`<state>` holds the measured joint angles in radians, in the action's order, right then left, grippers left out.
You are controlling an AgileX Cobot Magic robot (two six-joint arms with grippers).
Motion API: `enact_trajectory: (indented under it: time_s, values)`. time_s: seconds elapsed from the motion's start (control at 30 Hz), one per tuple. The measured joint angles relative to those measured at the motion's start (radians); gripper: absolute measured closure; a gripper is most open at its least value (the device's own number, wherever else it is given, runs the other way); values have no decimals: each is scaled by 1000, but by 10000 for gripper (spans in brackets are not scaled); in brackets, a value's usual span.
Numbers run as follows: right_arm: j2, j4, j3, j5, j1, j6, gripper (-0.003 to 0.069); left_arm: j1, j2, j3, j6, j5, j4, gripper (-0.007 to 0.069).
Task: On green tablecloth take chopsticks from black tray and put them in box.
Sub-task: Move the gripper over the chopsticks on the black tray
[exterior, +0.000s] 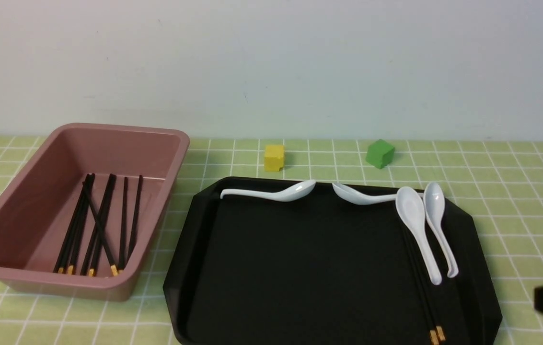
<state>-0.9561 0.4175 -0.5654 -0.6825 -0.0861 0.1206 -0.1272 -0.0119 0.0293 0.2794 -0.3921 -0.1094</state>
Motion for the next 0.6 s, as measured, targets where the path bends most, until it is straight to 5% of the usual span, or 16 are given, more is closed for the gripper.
enact_trajectory:
  time_s: [0.33, 0.6]
  values:
    - [-492, 86, -70, -10, -108, 140, 661, 0, 0, 0, 0, 0, 0, 386]
    - [-560, -156, -241, 3, -239, -184, 644, 0, 0, 0, 0, 0, 0, 386]
